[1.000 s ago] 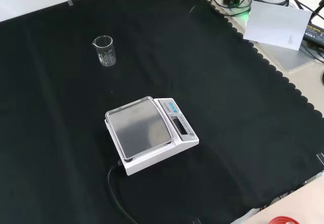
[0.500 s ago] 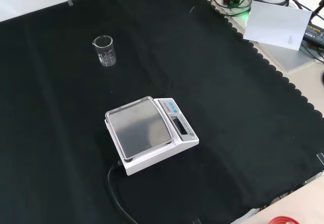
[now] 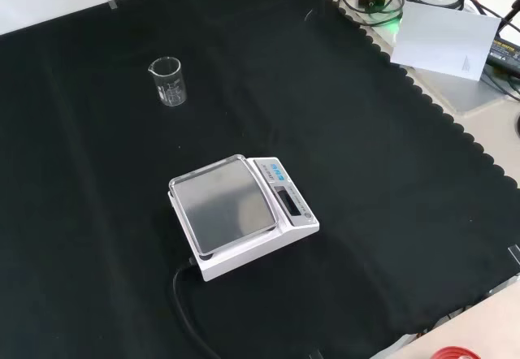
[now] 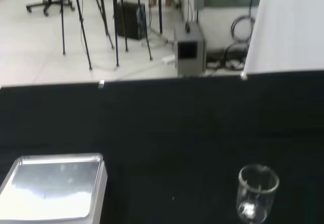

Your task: Pick up the beaker.

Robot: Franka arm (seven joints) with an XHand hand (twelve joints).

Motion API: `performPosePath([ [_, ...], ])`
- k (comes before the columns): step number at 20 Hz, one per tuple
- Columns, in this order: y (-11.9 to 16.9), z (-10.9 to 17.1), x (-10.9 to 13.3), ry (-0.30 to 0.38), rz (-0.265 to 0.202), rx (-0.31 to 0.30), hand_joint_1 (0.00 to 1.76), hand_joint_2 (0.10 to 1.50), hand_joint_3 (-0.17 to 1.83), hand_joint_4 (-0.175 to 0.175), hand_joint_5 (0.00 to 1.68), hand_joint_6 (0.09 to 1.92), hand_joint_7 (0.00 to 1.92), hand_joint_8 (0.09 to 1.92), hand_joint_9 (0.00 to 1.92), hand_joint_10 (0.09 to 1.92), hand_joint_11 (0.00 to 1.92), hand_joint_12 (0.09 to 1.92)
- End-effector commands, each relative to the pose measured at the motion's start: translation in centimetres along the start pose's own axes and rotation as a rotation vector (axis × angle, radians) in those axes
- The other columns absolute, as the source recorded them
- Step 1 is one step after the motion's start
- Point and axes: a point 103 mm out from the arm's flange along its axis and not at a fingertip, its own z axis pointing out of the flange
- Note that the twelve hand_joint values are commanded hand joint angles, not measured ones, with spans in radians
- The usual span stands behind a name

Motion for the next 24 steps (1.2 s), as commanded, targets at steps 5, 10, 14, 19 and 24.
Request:
performPosePath([
  [5,10.3,16.2,3.5,0.037,0.007,0.290,0.63,0.80,-0.02,-0.011,0.20,0.09,0.29,0.74,0.43,0.80,0.12,1.48],
  [10,10.4,18.2,2.0,0.016,0.008,0.332,0.64,0.79,-0.02,0.000,0.19,0.09,0.26,0.73,0.41,0.80,0.10,1.48],
  [14,10.7,19.2,0.1,-0.004,0.043,0.356,0.64,0.78,-0.03,0.018,0.18,0.09,0.23,0.73,0.39,0.81,0.06,1.53],
  [19,11.5,20.3,-1.2,-0.023,0.083,0.373,0.63,0.77,-0.03,0.032,0.16,0.09,0.18,0.72,0.35,0.81,0.00,1.56],
  [24,12.0,22.4,-3.3,0.008,0.095,0.405,0.63,0.77,-0.03,0.038,0.14,0.09,0.16,0.72,0.32,0.81,0.00,1.56],
])
